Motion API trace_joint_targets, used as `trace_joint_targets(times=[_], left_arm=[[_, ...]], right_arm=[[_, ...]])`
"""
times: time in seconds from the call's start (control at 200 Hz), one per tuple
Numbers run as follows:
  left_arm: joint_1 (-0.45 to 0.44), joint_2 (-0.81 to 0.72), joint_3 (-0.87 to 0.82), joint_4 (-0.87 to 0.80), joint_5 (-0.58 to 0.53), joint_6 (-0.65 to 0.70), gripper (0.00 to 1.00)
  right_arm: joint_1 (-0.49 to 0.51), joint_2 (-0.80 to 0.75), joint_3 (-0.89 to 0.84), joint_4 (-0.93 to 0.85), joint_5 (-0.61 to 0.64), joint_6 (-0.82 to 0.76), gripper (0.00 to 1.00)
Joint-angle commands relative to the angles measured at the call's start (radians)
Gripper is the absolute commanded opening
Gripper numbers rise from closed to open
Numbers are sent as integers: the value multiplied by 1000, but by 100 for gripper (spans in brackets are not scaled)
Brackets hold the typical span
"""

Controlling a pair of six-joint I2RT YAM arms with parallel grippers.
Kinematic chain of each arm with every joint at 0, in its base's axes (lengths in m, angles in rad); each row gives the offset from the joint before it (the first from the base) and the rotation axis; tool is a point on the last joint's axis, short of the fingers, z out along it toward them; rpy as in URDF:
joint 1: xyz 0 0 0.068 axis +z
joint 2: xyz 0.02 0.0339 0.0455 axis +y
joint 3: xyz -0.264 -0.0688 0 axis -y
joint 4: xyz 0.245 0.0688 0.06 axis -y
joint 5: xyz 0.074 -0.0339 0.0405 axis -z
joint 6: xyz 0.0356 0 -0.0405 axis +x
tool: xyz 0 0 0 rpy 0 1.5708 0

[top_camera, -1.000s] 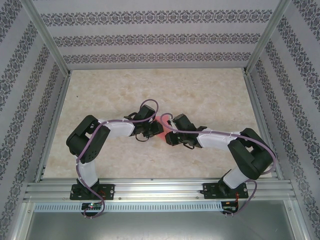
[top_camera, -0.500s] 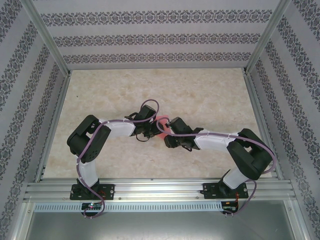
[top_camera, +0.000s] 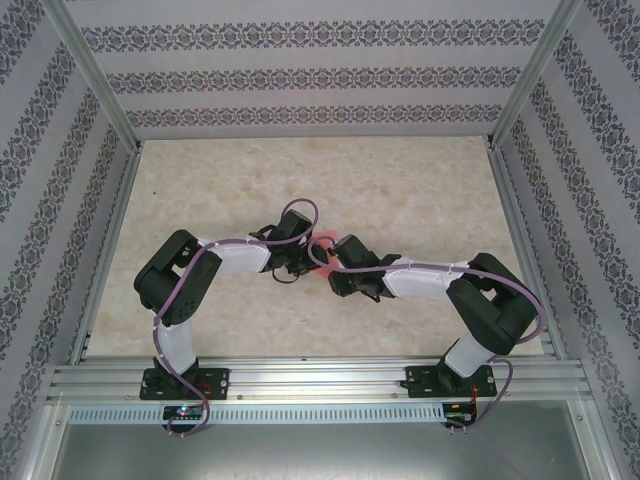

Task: Fold a paper plane with a square sheet of paper (fold left side to right side)
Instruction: Fourth fold the wing at the center of the table.

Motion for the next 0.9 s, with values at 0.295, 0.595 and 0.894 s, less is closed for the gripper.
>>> trace_joint_targets(times=[0.295,0.595,0.894], left_arm=[[-11,-8,26,-17,-15,2,26],[-10,-106,43,-117,-66,49,30],[-10,-64,50,-72,-28,9,26]], right_arm=[[6,15,19,26,-16,-5,14],[-12,11,-1,66,-81,5,9],[-40,5,-26,103,-135,25,9]])
